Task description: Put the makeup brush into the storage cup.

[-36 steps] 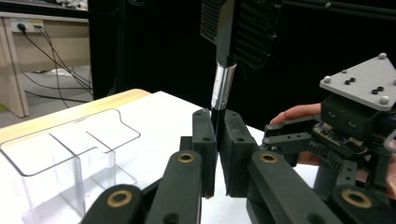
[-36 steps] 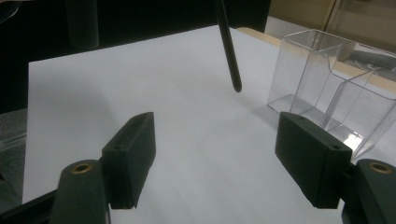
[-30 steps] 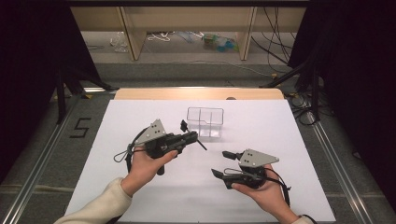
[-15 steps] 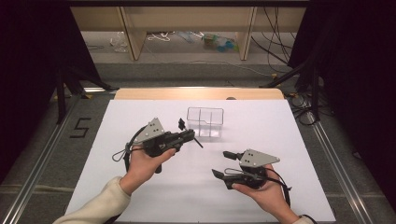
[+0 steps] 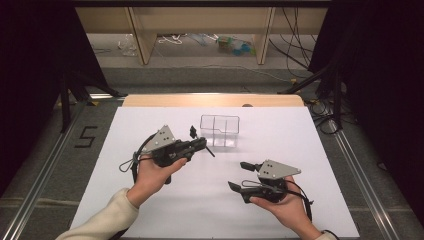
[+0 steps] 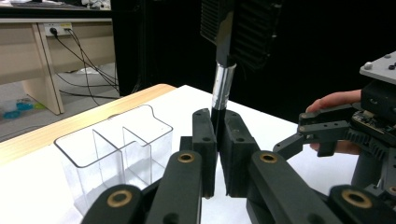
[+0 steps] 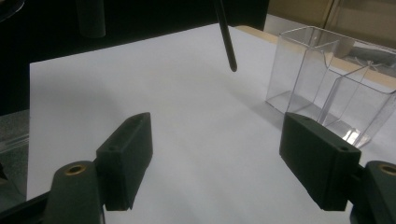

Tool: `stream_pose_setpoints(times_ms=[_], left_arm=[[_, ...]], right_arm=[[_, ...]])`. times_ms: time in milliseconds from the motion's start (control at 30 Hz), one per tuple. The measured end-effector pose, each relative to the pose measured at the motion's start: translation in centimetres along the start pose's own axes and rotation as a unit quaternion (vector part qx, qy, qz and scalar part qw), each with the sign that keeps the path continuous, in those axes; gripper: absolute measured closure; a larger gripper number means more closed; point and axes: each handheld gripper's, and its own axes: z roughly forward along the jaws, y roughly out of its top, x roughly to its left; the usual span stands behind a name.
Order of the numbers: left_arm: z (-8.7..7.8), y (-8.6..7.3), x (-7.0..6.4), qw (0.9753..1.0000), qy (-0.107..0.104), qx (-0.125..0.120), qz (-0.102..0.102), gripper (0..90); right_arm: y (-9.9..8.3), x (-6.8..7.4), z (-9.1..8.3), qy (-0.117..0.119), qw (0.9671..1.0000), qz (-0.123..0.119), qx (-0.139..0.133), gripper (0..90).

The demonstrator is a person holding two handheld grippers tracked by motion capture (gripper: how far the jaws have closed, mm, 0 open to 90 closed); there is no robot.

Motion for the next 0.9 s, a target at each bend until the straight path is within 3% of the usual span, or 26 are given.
stream_pose_setpoints(times_ms=[100,133,233,267,333,900], left_arm=[[0.0,0.0,0.1,1.0,0.001,-0.001,0.001,85.2],[0.0,0.0,0.1,1.0,0.002,0.0,-0.001,85.3],[-0.1,0.1,0.3,1.0,0.006,0.0,0.003,85.2],[-0.1,0.1,0.3,1.0,0.007,0.001,0.004,85.2],[-0.2,0.1,0.5,0.9999,0.01,0.001,0.005,85.2],[-0.2,0.5,1.1,0.9997,0.021,0.003,0.009,85.2]], right_arm=[[0.1,0.0,-0.4,-0.006,0.9998,0.0,0.019,26.3],[0.0,0.0,-0.2,-0.002,1.0,0.0,0.006,26.3],[0.1,0.0,-0.5,-0.006,0.9998,0.0,0.019,26.1],[0.0,-0.1,-0.3,-0.001,1.0,-0.002,0.005,25.9],[0.0,-0.1,-0.4,-0.002,1.0,0.001,0.003,25.6],[-0.2,-0.2,-1.8,-0.016,0.9998,0.006,0.013,23.9]])
